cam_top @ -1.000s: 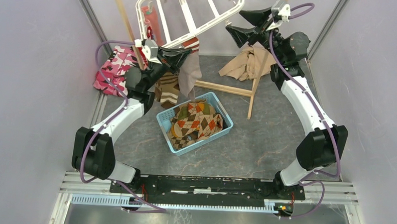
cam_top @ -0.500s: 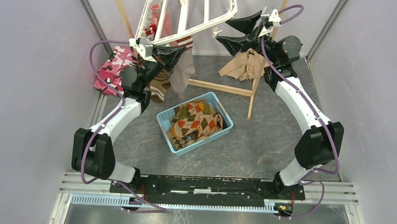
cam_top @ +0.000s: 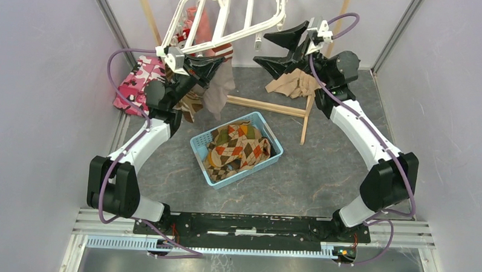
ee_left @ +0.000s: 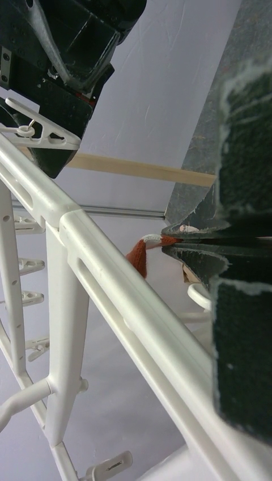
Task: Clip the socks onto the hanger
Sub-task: Open the clamp at the hanger.
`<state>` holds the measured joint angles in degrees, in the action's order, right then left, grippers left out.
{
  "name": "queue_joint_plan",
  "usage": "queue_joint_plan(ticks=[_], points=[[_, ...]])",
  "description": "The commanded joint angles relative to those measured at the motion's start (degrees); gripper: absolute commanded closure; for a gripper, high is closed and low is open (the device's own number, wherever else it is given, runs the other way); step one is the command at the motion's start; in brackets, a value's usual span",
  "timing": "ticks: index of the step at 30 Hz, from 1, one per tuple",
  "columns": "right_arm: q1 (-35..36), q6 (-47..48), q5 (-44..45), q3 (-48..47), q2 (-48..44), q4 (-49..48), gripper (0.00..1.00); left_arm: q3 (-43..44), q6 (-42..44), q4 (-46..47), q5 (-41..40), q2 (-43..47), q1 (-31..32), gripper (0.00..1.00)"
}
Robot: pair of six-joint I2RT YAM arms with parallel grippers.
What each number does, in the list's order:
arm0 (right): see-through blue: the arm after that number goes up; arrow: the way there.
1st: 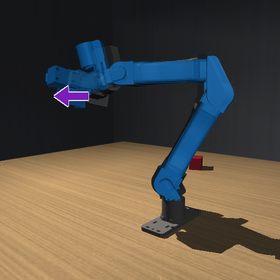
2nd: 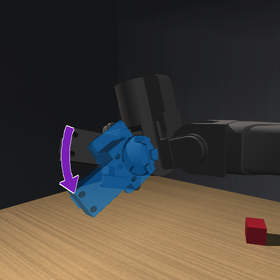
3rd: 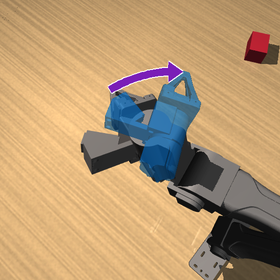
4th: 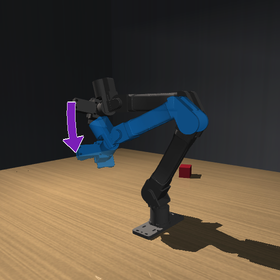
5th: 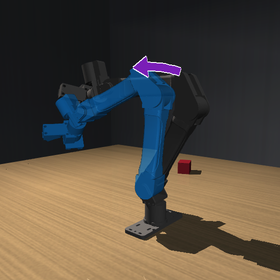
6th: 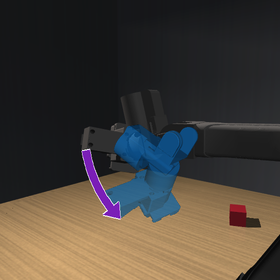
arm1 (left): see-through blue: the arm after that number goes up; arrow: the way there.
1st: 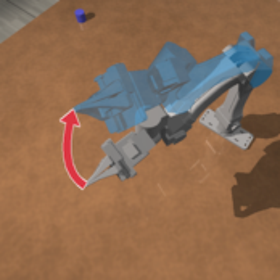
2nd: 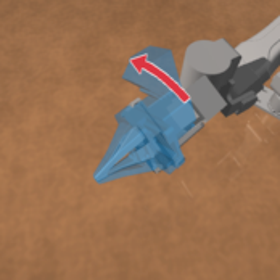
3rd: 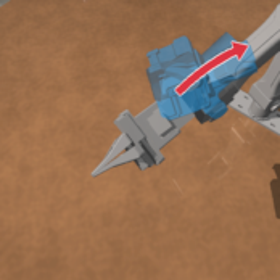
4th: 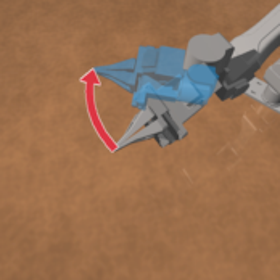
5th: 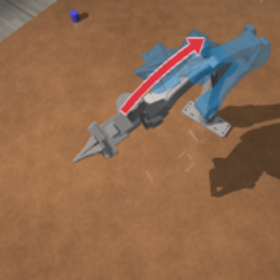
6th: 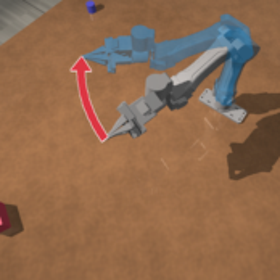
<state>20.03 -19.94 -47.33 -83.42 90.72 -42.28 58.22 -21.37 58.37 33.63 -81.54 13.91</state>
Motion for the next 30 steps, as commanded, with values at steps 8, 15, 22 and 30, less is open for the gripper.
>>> queue_joint_plan(ticks=[8, 15, 22, 30], points=[[2.7, -0.3, 4.1, -6.2, 2.4, -1.5, 0.15, 3.2, -0.4, 1.3, 2.4, 0.9, -0.8, 0.98], [2.6, -3.3, 2.6, -8.3, 4.1, -4.6, 0.17, 3.5, -0.2, 1.4, 2.4, 0.6, -1.1, 0.98], [2.6, -3.7, 1.5, -8.3, 4.3, -5.2, 0.23, 4.2, -0.4, 1.7, 2.6, -0.2, -1.8, 0.98], [2.5, -3.8, 1.1, -8.0, 3.8, -5.1, 0.26, 4.5, -0.9, 2.1, 2.8, -0.4, -2.5, 0.98]])
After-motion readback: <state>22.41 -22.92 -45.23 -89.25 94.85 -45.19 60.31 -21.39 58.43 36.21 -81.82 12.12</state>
